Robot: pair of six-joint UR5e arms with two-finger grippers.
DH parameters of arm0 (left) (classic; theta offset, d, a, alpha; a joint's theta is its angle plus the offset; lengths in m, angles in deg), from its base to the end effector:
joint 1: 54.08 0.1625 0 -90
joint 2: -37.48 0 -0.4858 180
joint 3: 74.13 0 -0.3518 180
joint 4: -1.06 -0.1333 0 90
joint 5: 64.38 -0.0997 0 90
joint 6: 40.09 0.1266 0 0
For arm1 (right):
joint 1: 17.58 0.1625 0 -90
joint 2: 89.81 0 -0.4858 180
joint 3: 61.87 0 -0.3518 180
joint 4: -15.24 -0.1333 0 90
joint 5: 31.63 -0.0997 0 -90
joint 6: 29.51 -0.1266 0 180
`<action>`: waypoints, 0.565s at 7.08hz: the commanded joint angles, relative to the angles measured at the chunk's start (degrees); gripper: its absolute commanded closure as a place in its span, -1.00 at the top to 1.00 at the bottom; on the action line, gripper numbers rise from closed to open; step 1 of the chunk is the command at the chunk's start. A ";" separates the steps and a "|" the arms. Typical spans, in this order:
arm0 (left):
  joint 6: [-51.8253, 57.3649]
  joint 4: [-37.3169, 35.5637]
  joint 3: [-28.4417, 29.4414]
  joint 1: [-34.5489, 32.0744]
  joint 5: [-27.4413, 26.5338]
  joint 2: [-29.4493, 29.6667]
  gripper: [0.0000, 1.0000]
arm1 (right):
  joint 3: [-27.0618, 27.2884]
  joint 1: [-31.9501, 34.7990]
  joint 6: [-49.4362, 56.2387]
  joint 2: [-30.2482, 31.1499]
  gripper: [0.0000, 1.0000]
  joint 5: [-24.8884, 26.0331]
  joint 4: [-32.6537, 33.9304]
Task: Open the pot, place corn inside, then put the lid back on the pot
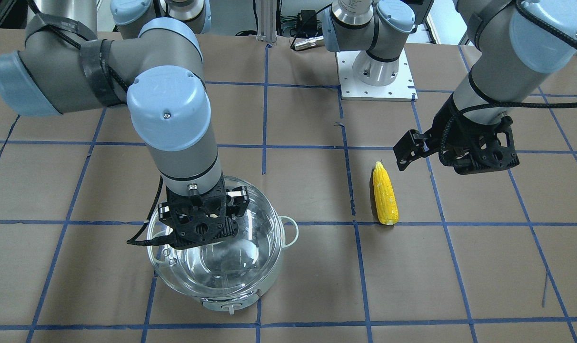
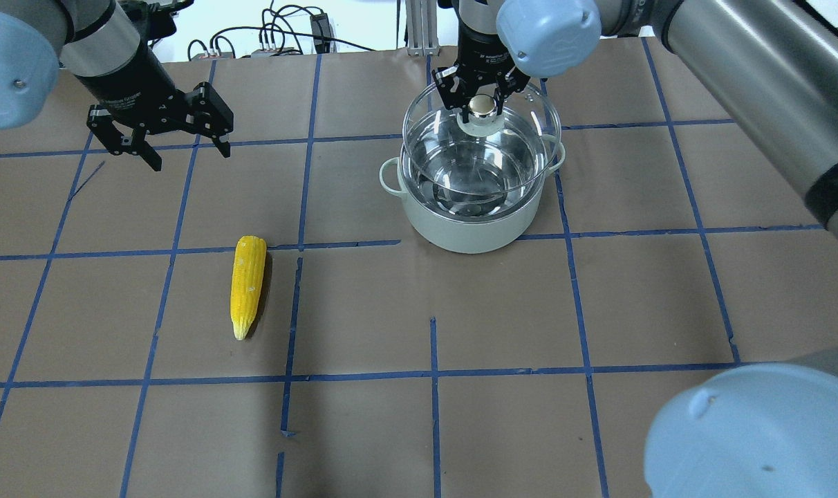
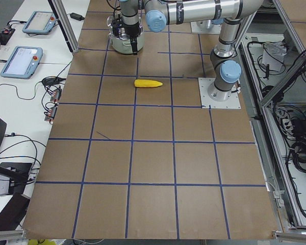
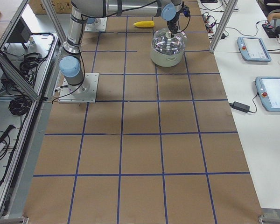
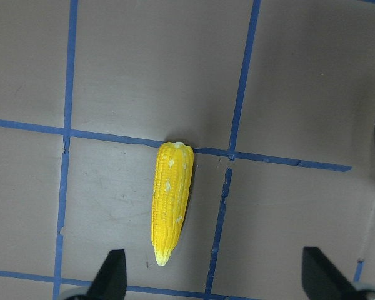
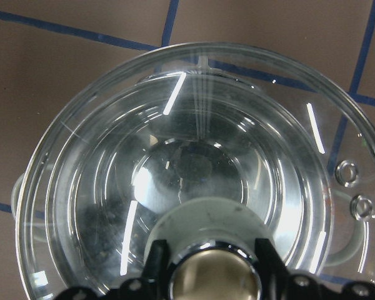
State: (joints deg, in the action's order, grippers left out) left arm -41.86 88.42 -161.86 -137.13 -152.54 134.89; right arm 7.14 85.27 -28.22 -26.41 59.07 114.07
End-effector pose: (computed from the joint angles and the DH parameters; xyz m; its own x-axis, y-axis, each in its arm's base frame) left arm -0.0750 -0.5200 0.4820 -0.9878 -0.1529 0.0307 -0.1515 0.9875 0.0446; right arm 0.2784 -0.6281 0.4417 -0.9698 -0.2436 0.0135 -0.2439 0.9682 -0.0559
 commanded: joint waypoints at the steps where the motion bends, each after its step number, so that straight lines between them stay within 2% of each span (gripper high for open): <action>1: -0.08 0.00 -0.59 0.00 -0.08 0.05 1.00 | -1.34 -1.42 1.78 2.68 -0.55 2.11 -4.67; 2: -0.17 -0.09 -1.90 0.00 -0.17 0.06 1.00 | -1.42 -2.21 1.87 3.74 -0.54 2.19 -4.96; 3: -0.25 -5.48 -5.66 -0.17 -0.08 0.84 1.00 | -1.51 -3.43 1.96 3.84 -0.53 2.19 -6.70; 4: -1.12 -13.89 -11.96 -1.22 -0.34 1.54 1.00 | -0.82 -4.40 3.79 5.49 -0.53 2.19 -9.15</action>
State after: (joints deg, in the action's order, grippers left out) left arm -42.26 82.86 -167.51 -137.49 -152.70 135.61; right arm 5.86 82.14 -25.92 -22.44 61.22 107.54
